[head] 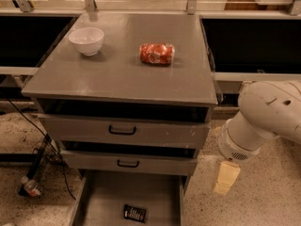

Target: Pick rxbar chocolate from bottom drawer and place on counter

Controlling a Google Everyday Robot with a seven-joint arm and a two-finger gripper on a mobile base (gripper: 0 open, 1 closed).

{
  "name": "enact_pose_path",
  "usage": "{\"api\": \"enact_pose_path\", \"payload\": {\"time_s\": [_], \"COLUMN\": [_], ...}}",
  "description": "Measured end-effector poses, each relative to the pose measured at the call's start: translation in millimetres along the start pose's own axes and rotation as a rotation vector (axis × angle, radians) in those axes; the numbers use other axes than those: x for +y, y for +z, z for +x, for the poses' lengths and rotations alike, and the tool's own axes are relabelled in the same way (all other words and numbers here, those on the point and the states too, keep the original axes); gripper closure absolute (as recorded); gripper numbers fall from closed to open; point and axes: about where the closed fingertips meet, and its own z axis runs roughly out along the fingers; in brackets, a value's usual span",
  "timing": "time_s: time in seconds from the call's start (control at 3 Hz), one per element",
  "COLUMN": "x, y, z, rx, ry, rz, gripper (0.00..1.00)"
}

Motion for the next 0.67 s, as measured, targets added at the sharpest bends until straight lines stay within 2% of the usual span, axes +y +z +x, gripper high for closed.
{"api": "enact_pose_path", "payload": {"time_s": [0.33,0.67], "x": [15.4,23.3], "y": [24.1,43.2], "z": [4.6,9.9], "rx": [-0.032,-0.043], "ry": [0.015,0.028], "rz": [-0.063,-0.105], "gripper": [0.15,0.15]}}
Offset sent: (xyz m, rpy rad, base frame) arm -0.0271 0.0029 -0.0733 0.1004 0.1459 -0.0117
